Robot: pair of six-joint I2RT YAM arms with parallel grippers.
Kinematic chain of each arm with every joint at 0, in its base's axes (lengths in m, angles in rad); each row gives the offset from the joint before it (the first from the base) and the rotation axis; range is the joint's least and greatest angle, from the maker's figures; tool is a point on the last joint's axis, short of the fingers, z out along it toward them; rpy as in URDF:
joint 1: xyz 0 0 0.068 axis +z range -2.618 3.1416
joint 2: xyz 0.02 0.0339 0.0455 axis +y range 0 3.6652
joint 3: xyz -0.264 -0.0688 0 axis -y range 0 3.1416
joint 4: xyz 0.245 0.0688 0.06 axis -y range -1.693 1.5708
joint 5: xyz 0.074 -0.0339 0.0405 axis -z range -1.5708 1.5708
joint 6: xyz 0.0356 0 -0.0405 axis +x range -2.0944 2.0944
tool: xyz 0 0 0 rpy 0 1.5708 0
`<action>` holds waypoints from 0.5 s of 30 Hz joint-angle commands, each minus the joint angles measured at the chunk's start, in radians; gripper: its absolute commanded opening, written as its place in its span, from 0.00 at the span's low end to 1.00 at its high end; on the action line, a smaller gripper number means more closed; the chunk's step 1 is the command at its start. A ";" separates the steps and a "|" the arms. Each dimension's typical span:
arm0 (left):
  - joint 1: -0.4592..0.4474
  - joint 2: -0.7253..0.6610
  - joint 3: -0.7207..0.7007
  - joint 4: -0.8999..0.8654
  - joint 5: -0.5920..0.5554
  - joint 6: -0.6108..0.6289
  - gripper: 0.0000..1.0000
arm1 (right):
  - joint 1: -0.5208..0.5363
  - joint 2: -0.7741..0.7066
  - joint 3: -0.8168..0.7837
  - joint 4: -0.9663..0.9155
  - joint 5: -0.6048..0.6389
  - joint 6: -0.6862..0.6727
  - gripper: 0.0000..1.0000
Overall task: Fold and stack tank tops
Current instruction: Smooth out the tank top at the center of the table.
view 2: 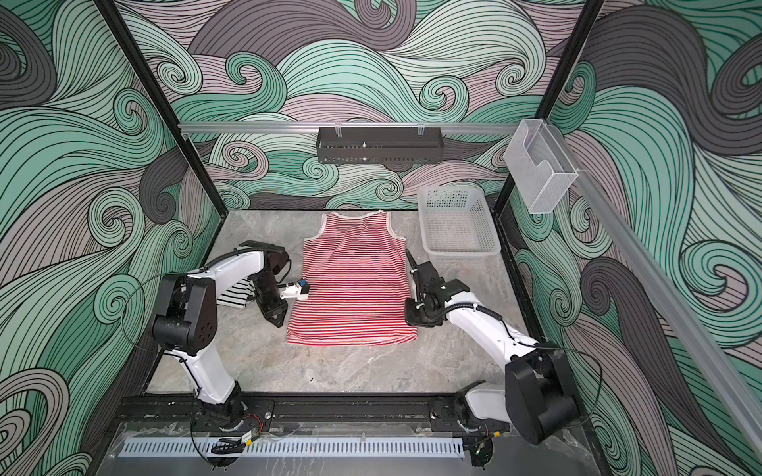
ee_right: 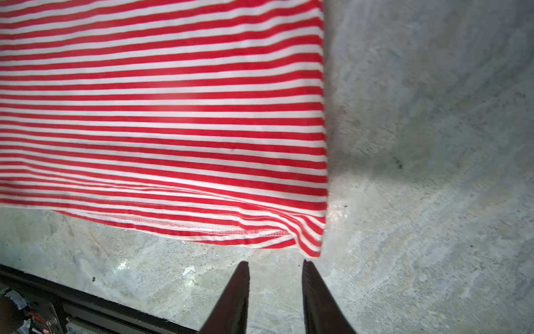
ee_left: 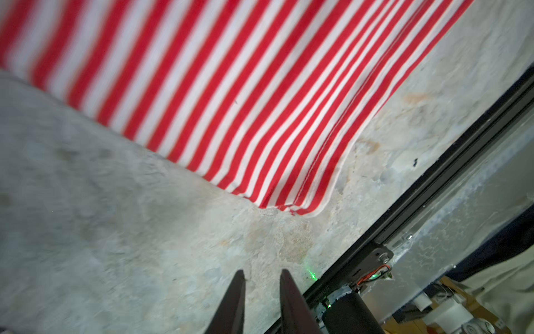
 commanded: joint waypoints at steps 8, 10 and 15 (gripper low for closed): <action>-0.124 0.087 0.082 0.083 0.117 -0.094 0.27 | 0.054 0.202 0.030 0.126 0.034 0.064 0.23; -0.137 0.107 0.058 0.097 0.084 -0.093 0.26 | 0.061 0.214 0.025 0.117 0.047 0.064 0.23; -0.148 0.115 -0.058 0.130 0.007 -0.058 0.26 | 0.067 0.179 -0.028 0.079 0.088 0.067 0.26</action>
